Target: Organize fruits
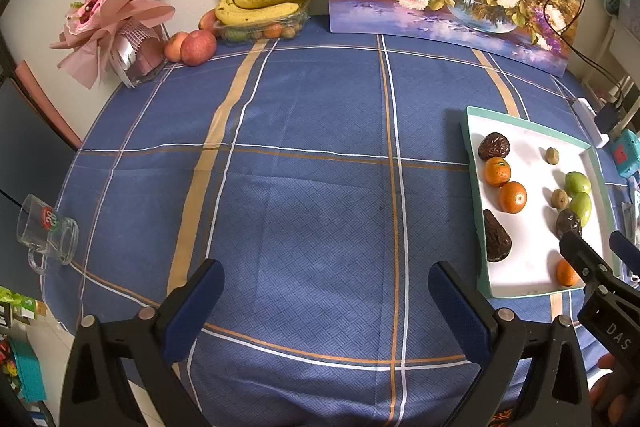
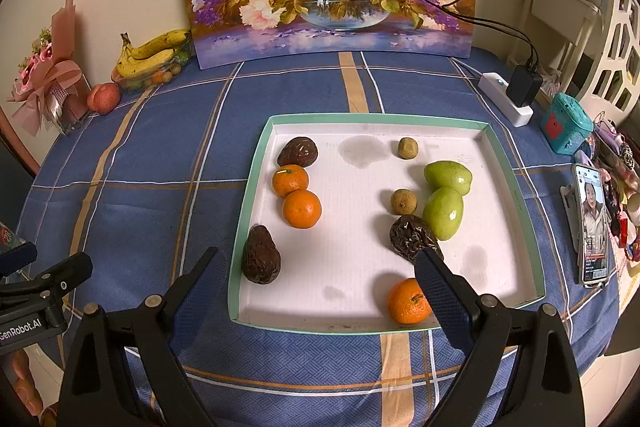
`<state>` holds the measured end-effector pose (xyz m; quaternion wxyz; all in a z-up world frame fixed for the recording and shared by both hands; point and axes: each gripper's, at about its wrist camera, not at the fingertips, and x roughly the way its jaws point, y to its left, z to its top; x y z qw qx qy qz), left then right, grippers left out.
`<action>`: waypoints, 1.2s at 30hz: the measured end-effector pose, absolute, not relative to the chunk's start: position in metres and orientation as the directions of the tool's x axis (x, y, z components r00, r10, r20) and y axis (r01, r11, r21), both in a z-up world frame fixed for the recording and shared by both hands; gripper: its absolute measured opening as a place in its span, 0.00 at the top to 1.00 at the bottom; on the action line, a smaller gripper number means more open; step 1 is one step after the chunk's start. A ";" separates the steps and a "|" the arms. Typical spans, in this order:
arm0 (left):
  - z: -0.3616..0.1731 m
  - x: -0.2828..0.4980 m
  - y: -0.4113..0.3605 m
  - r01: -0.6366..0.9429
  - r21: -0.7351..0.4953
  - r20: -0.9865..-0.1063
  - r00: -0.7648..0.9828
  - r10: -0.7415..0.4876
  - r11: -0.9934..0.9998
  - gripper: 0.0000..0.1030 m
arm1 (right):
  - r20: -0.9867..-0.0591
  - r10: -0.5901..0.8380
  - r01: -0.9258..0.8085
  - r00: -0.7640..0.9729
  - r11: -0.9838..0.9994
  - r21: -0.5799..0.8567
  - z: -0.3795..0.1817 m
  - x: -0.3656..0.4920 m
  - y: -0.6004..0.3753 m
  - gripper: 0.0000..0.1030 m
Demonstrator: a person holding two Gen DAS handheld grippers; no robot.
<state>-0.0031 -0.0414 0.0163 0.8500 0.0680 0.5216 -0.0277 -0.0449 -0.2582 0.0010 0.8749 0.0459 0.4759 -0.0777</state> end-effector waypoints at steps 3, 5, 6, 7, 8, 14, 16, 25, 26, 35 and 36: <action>0.016 -0.003 -0.041 0.117 0.087 -0.891 0.454 0.025 0.989 0.00 | -0.840 -0.092 0.179 0.535 0.984 0.006 0.001 -0.045 -0.258 0.08; 0.016 -0.003 -0.041 0.117 0.087 -0.891 0.454 0.024 0.989 0.00 | -0.840 -0.092 0.179 0.535 0.984 0.006 0.001 -0.045 -0.258 0.08; 0.016 -0.003 -0.041 0.118 0.086 -0.891 0.454 0.024 0.989 0.00 | -0.840 -0.092 0.179 0.535 0.984 0.006 0.001 -0.045 -0.258 0.08; 0.016 -0.003 -0.042 0.118 0.086 -0.891 0.454 0.024 0.989 0.00 | -0.840 -0.092 0.179 0.535 0.984 0.006 0.001 -0.045 -0.258 0.08; 0.016 -0.003 -0.041 0.117 0.087 -0.891 0.454 0.025 0.989 0.00 | -0.840 -0.092 0.179 0.535 0.984 0.006 0.001 -0.045 -0.258 0.08; 0.017 -0.003 -0.041 0.117 0.086 -0.891 0.454 0.024 0.989 0.00 | -0.840 -0.093 0.180 0.535 0.984 0.006 0.001 -0.045 -0.258 0.08; 0.016 -0.003 -0.041 0.117 0.087 -0.891 0.454 0.025 0.989 0.00 | -0.840 -0.093 0.180 0.535 0.984 0.005 0.001 -0.045 -0.258 0.08; 0.017 -0.003 -0.041 0.120 0.085 -0.892 0.451 0.022 0.989 0.00 | -0.842 -0.091 0.174 0.532 0.985 0.003 -0.001 -0.046 -0.259 0.08; 0.017 -0.003 -0.041 0.120 0.085 -0.892 0.451 0.021 0.989 0.00 | -0.841 -0.091 0.174 0.533 0.985 0.003 -0.001 -0.047 -0.260 0.08; 0.016 -0.003 -0.041 0.120 0.083 -0.893 0.450 0.021 0.989 0.00 | -0.844 -0.091 0.170 0.529 0.986 0.000 0.000 -0.044 -0.259 0.08; 0.016 -0.003 -0.041 0.120 0.084 -0.893 0.450 0.021 0.989 0.00 | -0.843 -0.092 0.170 0.530 0.985 0.000 0.000 -0.044 -0.259 0.08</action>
